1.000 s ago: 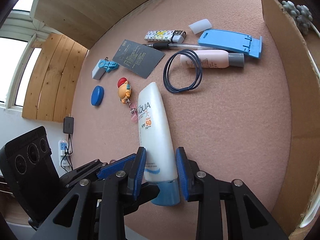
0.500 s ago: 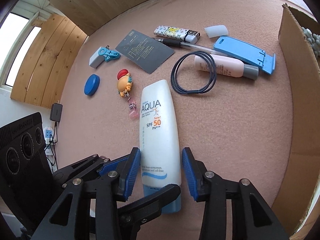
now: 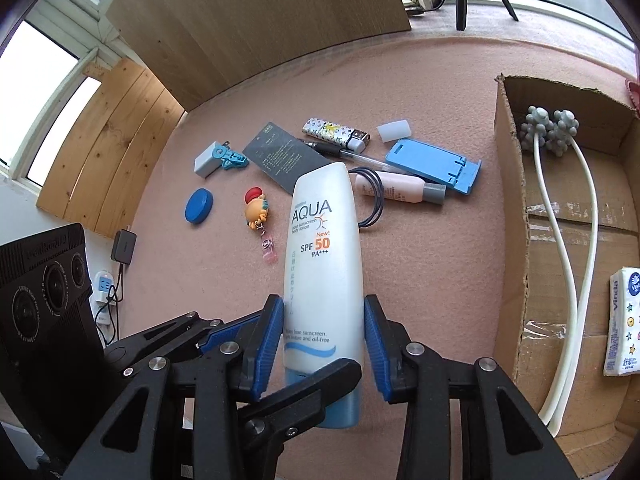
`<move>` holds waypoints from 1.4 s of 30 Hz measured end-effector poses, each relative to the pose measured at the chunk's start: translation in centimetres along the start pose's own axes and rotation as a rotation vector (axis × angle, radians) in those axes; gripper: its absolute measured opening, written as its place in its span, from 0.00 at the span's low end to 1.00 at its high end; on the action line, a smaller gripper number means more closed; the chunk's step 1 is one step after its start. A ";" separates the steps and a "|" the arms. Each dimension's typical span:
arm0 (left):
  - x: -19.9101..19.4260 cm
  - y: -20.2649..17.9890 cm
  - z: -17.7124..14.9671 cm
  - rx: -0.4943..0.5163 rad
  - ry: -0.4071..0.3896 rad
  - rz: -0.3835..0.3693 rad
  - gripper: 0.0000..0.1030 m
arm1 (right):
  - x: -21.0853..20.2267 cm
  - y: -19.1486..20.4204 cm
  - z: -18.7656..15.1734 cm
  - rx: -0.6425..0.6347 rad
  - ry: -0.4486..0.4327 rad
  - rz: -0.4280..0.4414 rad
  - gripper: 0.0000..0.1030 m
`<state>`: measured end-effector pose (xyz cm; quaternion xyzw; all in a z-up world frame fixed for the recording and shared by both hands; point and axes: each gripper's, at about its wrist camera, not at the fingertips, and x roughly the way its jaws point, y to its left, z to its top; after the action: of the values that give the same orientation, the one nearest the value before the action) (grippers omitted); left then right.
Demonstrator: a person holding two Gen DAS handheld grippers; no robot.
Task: Organize objects
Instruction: 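Lift the sunscreen tube with the right gripper and carry it over the box, then open the right gripper to release the sunscreen into the box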
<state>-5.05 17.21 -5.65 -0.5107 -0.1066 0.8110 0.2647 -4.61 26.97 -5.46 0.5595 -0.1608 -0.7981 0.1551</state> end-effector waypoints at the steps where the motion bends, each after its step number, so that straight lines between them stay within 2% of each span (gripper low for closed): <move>1: 0.3 -1.0 0.3 0.013 -0.003 -0.003 0.56 | -0.8 -0.2 0.0 0.006 -0.015 -0.002 0.36; 11: 3.1 -9.6 1.7 0.138 0.009 -0.085 0.56 | -7.7 -5.0 -1.5 0.090 -0.134 -0.055 0.35; 18: 5.8 -12.5 1.5 0.171 0.043 -0.109 0.56 | -9.7 -8.7 -2.7 0.148 -0.148 -0.091 0.35; 26: 7.2 -13.6 1.0 0.188 0.065 -0.105 0.56 | -10.3 -10.7 -3.5 0.172 -0.144 -0.106 0.35; 30: 6.8 -13.8 0.6 0.207 0.063 -0.081 0.56 | -10.5 -10.9 -3.9 0.168 -0.142 -0.119 0.35; 32: 6.6 -13.6 0.5 0.207 0.065 -0.066 0.56 | -10.7 -11.0 -4.0 0.166 -0.154 -0.144 0.35; 36: 6.0 -12.6 0.5 0.191 0.059 -0.041 0.56 | -11.0 -11.2 -4.2 0.176 -0.173 -0.190 0.42; 42: 4.5 -10.7 0.8 0.155 0.035 -0.003 0.57 | -11.3 -10.9 -4.3 0.179 -0.194 -0.222 0.43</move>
<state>-3.81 28.67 -3.98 -0.5026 -0.0396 0.8073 0.3068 2.44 41.22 -1.98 0.5057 -0.1828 -0.8431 -0.0008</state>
